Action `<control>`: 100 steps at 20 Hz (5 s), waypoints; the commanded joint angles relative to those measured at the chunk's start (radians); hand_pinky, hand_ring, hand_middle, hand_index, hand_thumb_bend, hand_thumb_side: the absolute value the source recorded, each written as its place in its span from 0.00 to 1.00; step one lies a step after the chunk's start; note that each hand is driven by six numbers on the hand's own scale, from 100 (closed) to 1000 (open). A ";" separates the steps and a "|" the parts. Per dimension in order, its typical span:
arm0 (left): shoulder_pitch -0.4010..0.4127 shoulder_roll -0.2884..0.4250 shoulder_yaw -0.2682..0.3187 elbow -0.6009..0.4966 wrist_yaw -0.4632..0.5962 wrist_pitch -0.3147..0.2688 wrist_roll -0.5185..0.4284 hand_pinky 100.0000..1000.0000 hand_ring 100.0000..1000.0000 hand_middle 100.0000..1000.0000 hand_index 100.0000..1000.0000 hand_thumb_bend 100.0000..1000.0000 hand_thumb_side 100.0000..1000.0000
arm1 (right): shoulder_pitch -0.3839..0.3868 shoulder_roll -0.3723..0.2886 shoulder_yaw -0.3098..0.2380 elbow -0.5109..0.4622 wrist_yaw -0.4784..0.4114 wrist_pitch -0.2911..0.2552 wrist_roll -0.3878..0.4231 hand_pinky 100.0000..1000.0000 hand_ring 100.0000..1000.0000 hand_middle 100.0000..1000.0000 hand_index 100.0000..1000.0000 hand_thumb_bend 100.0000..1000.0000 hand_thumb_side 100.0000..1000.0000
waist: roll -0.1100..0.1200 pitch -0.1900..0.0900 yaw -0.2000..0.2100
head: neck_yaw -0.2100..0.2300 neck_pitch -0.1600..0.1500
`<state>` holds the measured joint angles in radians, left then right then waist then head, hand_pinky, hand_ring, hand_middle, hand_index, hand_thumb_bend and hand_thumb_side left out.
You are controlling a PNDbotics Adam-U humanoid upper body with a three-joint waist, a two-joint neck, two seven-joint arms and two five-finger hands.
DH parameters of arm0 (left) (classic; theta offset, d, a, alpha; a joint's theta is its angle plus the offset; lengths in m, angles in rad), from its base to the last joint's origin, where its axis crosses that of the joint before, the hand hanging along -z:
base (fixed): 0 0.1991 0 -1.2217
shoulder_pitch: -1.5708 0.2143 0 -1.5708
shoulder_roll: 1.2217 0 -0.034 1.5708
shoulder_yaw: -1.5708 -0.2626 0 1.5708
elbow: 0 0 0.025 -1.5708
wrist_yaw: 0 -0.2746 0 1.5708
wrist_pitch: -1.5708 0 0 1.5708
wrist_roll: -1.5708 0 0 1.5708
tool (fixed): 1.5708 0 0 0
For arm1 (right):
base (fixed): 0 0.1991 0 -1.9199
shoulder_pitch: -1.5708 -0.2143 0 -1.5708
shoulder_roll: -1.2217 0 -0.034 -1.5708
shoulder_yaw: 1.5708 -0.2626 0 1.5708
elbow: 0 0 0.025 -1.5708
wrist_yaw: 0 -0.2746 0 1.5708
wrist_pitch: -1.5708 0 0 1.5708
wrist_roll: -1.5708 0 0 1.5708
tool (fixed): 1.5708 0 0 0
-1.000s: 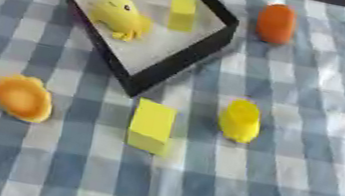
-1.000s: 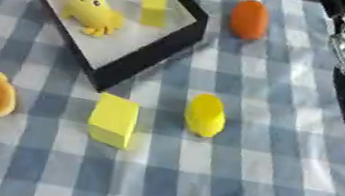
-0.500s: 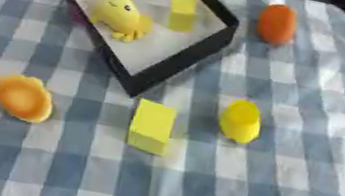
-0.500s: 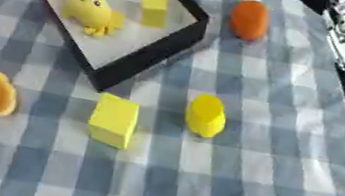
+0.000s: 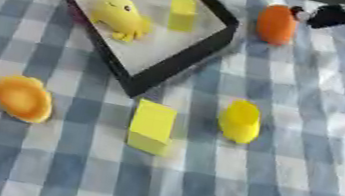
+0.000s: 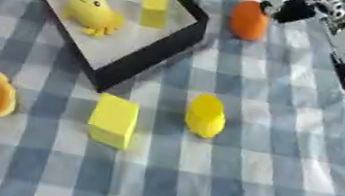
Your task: Pick up objects on the table and place them in the box.
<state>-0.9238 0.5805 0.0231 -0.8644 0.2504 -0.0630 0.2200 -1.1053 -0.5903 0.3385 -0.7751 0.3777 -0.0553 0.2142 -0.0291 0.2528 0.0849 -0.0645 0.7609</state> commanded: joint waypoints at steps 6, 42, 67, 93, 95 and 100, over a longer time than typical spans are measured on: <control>-0.016 0.049 0.000 -0.017 -0.006 0.001 0.005 0.75 0.77 0.86 0.92 0.86 0.57 | -0.046 -0.025 -0.102 -0.003 0.146 -0.081 0.143 0.90 0.85 0.83 0.90 0.34 0.00 | 0.008 -0.032 -0.007 | 0.005 -0.017; 0.197 0.097 -0.010 -0.563 0.143 0.060 0.092 0.75 0.77 0.85 0.90 0.84 0.53 | -0.036 0.026 -0.256 -0.032 0.397 -0.081 0.359 0.91 0.86 0.84 0.91 0.41 0.00 | 0.004 0.048 0.052 | -0.088 -0.083; 0.207 0.106 -0.011 -0.593 0.151 0.054 0.086 0.74 0.77 0.84 0.89 0.82 0.53 | -0.038 0.027 -0.240 -0.064 0.383 -0.003 0.217 0.82 0.70 0.45 0.51 0.00 0.00 | -0.013 0.052 0.072 | -0.091 -0.079; 0.355 0.220 0.113 -0.655 0.208 0.002 0.177 0.75 0.77 0.84 0.89 0.80 0.52 | -0.173 0.190 0.009 -0.530 0.277 -0.036 0.407 0.80 0.64 0.48 0.55 0.00 0.00 | -0.011 -0.018 0.058 | -0.102 -0.031; 0.362 0.235 0.120 -0.650 0.213 -0.002 0.178 0.75 0.77 0.84 0.89 0.80 0.53 | -0.169 0.231 0.021 -0.507 0.292 -0.047 0.422 0.80 0.64 0.49 0.55 0.00 0.00 | -0.011 -0.017 0.062 | -0.108 -0.032; 0.367 0.244 0.125 -0.644 0.219 -0.008 0.179 0.75 0.77 0.84 0.89 0.80 0.53 | -0.166 0.267 0.025 -0.474 0.314 -0.067 0.424 0.80 0.64 0.49 0.55 0.00 0.00 | -0.011 -0.016 0.063 | -0.110 -0.032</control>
<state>-0.5499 0.7747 0.1301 -1.5029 0.4645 -0.0659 0.3984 -1.2496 -0.3189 0.3706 -1.2472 0.6845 -0.1150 0.6379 -0.0331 0.2663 0.1469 -0.1711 0.7280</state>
